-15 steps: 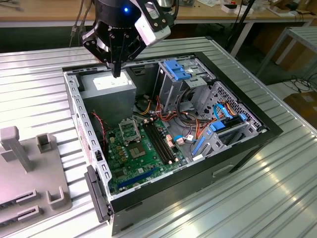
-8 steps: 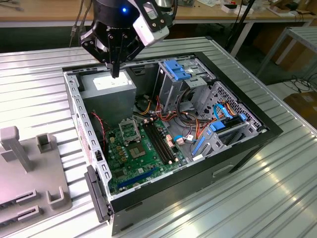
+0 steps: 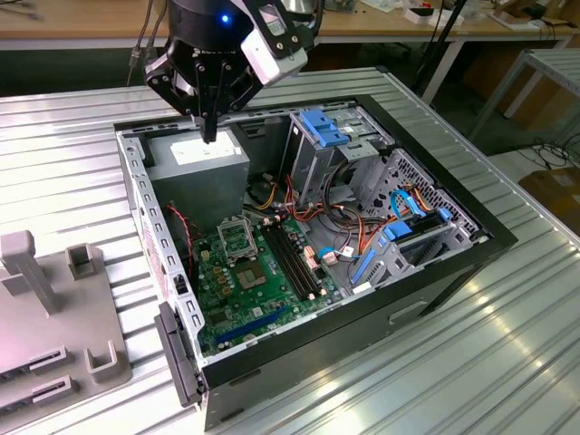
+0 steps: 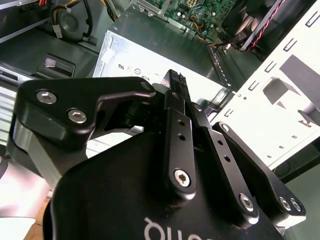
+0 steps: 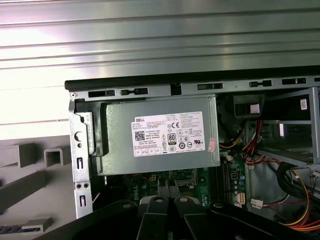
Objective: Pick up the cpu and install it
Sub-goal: 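Reach for the cpu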
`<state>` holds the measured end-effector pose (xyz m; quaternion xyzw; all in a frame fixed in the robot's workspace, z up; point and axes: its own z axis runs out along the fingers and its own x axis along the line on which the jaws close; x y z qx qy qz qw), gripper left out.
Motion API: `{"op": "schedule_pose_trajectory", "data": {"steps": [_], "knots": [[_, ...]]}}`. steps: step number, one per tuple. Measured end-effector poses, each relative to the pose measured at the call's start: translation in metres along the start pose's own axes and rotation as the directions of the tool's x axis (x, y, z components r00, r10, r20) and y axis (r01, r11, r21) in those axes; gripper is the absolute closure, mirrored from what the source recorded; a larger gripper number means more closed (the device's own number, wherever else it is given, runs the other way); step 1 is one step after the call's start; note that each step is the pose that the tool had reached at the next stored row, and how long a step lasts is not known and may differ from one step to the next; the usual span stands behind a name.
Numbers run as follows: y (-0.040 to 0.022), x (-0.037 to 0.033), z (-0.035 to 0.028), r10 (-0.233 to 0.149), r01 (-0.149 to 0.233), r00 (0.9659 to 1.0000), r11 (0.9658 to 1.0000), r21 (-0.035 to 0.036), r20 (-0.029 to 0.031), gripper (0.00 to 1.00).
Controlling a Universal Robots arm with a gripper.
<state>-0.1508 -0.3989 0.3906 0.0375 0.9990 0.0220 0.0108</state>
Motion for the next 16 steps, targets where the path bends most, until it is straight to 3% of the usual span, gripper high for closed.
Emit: {"op": "schedule_pose_trajectory", "data": {"steps": [16], "knots": [[-0.0004,0.0045,0.0006,0.000,0.000,1.0000,1.0000,0.0000,-0.0005,0.89]]}}
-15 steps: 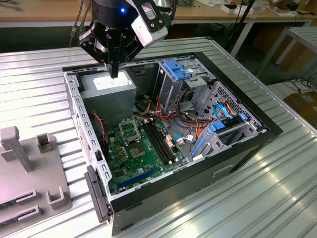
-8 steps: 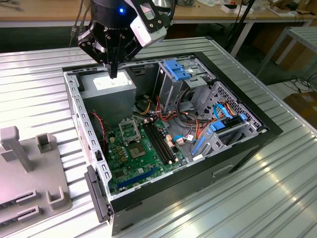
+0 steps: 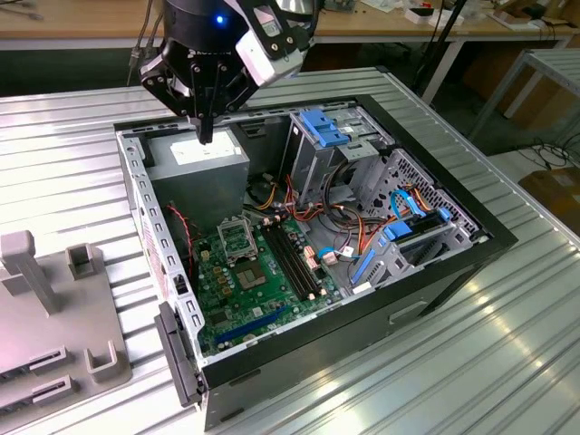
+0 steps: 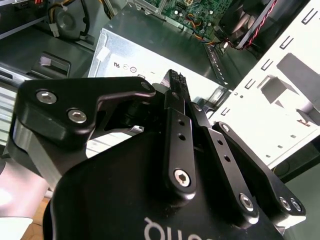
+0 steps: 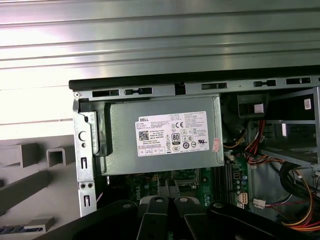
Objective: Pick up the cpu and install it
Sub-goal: 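Reach for the cpu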
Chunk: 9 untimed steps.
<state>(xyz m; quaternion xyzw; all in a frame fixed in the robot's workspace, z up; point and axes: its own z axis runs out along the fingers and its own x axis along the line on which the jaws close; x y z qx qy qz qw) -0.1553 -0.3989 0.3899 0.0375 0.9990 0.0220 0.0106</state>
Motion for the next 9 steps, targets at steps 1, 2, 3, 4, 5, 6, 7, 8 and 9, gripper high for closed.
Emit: {"op": "schedule_pose_trajectory", "data": {"steps": [1,2,3,4,5,6,7,8,9], "knots": [[0.0000,0.0002,0.0000,0.000,0.000,1.0000,1.0000,0.0000,0.0000,0.89],[-0.0001,0.0007,0.0001,0.000,0.000,1.0000,1.0000,0.0000,-0.0002,0.89],[-0.0001,0.0009,0.0001,0.000,0.000,1.0000,1.0000,0.0000,-0.0002,0.89],[-0.0001,0.0011,0.0002,0.000,0.000,1.0000,1.0000,0.0001,-0.0003,0.89],[-0.0001,0.0013,0.0002,0.000,0.000,1.0000,1.0000,0.0000,-0.0003,0.89],[-0.0001,0.0015,0.0002,0.000,0.000,1.0000,1.0000,0.0001,-0.0003,0.89],[-0.0001,0.0017,0.0003,0.000,0.000,1.0000,1.0000,0.0000,-0.0003,0.89],[-0.0002,0.0020,0.0003,0.000,0.000,1.0000,1.0000,0.0001,-0.0003,0.89],[-0.0002,0.0022,0.0003,0.000,0.000,1.0000,1.0000,0.0000,-0.0004,0.89]]}}
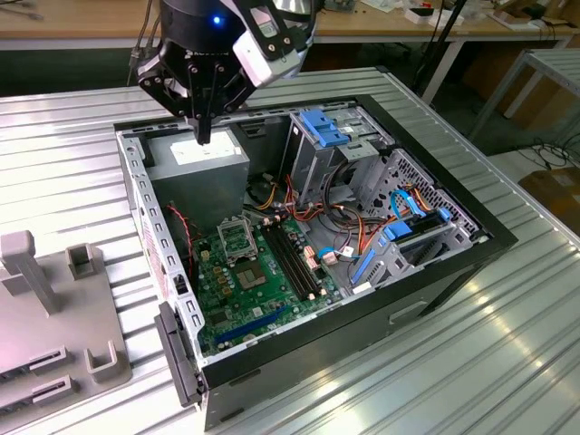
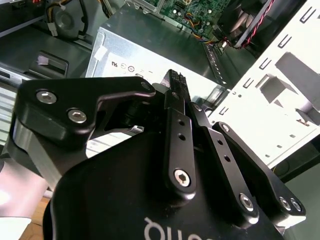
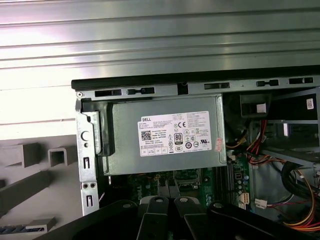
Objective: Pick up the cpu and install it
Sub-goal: 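Reach for the cpu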
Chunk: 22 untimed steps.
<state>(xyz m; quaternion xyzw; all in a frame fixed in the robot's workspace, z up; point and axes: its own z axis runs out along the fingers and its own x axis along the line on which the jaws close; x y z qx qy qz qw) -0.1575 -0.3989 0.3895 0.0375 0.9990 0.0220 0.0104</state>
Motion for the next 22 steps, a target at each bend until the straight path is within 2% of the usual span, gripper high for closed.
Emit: {"op": "schedule_pose_trajectory", "data": {"steps": [22], "knots": [[-0.0006,0.0074,0.0007,0.000,0.000,1.0000,1.0000,0.0001,-0.0001,0.89]]}}
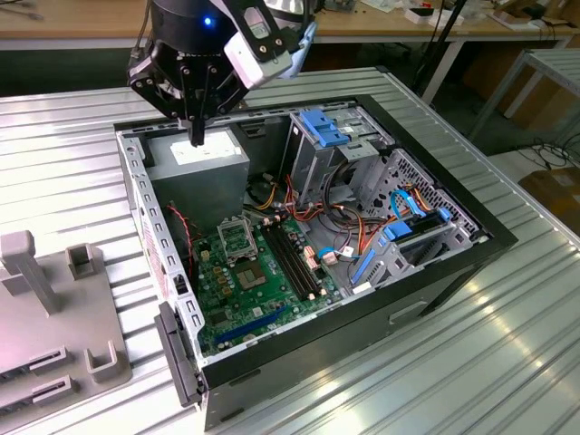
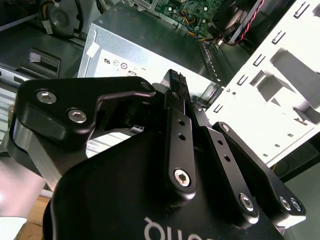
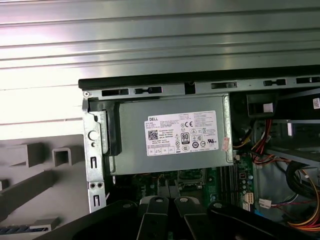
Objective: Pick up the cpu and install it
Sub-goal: 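Reach for the cpu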
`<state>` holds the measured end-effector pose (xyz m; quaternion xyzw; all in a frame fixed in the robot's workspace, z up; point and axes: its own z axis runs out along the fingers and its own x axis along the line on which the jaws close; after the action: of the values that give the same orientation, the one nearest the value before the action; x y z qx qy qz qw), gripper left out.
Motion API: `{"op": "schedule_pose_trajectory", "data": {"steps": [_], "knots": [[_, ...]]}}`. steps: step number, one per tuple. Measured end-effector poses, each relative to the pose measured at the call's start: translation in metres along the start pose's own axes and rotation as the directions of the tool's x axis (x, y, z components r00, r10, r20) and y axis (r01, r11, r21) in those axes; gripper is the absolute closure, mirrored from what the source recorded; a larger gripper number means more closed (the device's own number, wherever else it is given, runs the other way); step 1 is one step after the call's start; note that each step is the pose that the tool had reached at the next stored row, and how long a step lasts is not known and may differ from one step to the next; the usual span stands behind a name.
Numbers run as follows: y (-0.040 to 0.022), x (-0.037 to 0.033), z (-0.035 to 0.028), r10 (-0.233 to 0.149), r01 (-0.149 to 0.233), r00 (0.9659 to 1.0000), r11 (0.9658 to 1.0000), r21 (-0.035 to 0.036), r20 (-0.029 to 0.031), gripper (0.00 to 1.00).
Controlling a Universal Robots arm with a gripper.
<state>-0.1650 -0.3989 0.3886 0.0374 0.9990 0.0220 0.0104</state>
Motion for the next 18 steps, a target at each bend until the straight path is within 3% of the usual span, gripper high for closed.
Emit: {"op": "schedule_pose_trajectory", "data": {"steps": [18], "knots": [[-0.0004,0.0054,0.0005,0.000,0.000,1.0000,1.0000,0.0000,0.0000,0.89]]}}
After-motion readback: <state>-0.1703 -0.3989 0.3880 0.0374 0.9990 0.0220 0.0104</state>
